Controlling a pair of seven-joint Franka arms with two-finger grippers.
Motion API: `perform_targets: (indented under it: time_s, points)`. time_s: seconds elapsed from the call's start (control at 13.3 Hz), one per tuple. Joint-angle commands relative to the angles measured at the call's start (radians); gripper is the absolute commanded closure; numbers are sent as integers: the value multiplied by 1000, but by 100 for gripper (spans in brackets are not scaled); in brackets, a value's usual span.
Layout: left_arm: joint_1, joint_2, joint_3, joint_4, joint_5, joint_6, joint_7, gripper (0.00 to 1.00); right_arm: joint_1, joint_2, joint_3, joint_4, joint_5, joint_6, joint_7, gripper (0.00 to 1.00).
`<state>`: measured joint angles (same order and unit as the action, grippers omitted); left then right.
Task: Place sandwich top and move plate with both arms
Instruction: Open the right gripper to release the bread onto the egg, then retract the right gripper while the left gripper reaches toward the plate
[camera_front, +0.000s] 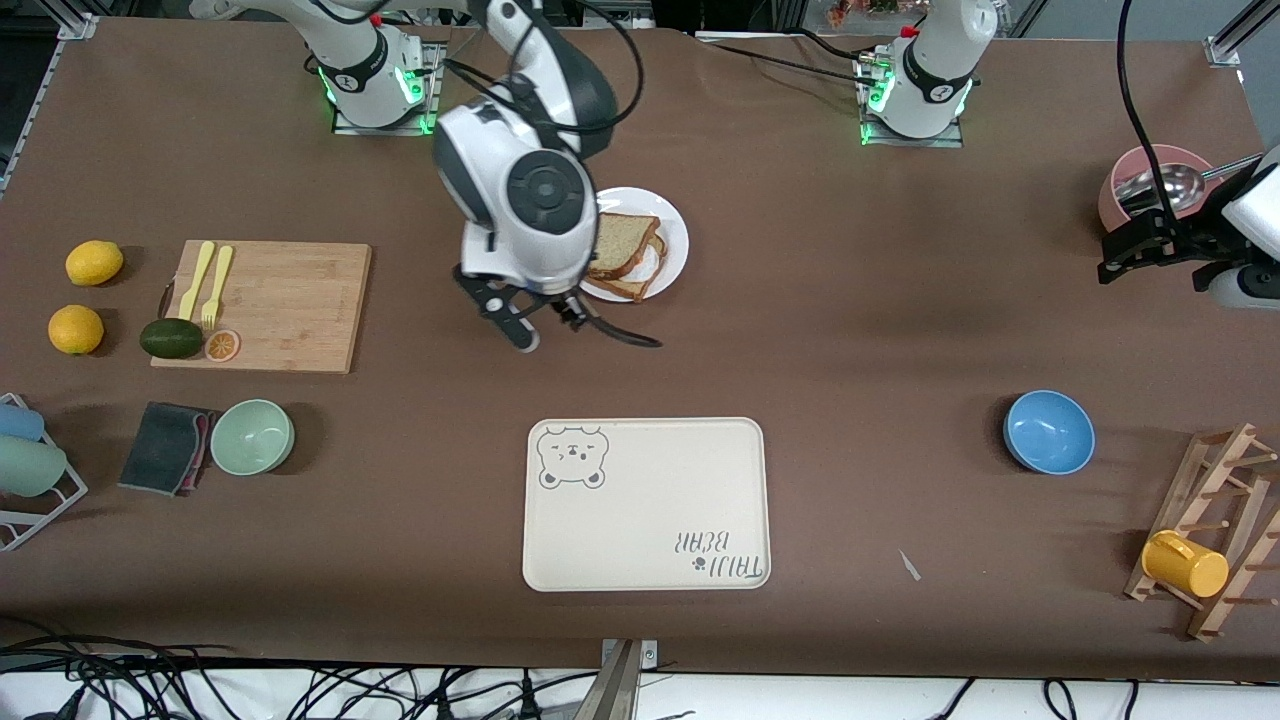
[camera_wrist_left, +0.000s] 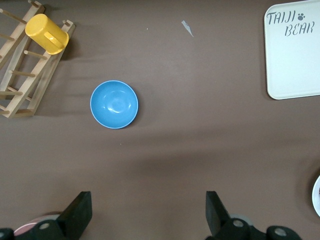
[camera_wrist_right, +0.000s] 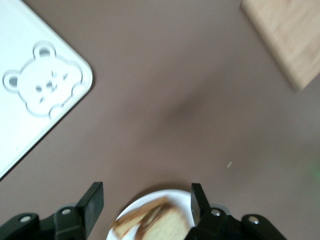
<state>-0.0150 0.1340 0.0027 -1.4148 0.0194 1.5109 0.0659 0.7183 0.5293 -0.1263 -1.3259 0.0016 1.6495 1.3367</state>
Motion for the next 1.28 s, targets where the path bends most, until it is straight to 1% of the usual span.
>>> perform_targets:
  time_s: [0.0, 0.08, 0.23, 0.38, 0.45, 0.53, 0.68, 0.75, 0.83, 0.9, 1.05, 1.2]
  points:
    - [-3, 22, 3, 8, -36, -1, -3, 0, 1, -49, -119, -9, 11, -52, -263, 14]
    - [4, 33, 5, 2, -58, 21, -3, 0, 1, -49, -166, -7, 14, -75, -368, 13]
    - [12, 35, 10, 8, -104, 22, -2, 0, 1, -66, -243, -7, 15, -79, -528, 10]
    - [13, 42, 10, 4, -110, 22, -3, 0, 1, -83, -317, -9, 21, -82, -695, 9]
    - [15, 49, 8, -1, -113, 23, -3, 0, 1, -84, -367, -9, 41, -92, -788, 7]
    - [18, 53, 8, -9, -143, 26, -2, 0, 1, -86, -430, -9, 90, -94, -888, 6]
    - [39, 65, 8, -35, -244, 38, 2, 0, 0, -84, -563, -9, 206, -94, -1106, 6]
    - [46, 65, 8, -55, -286, 38, 6, 0, 0, -83, -620, -12, 247, -94, -1196, 6]
    - [50, 65, 8, -79, -317, 40, 11, 0, 0, -83, -654, -13, 256, -94, -1281, 5]
    - [50, 67, 10, -93, -332, 40, 14, 0, 0, -83, -683, -13, 256, -94, -1348, 2]
    - [47, 58, 8, -169, -348, 89, 15, 0, 0, -84, -729, -10, 256, -94, -1422, 1]
    - [47, 56, 10, -263, -462, 101, 18, 0, 1, -86, -766, -9, 259, -94, -1478, 0]
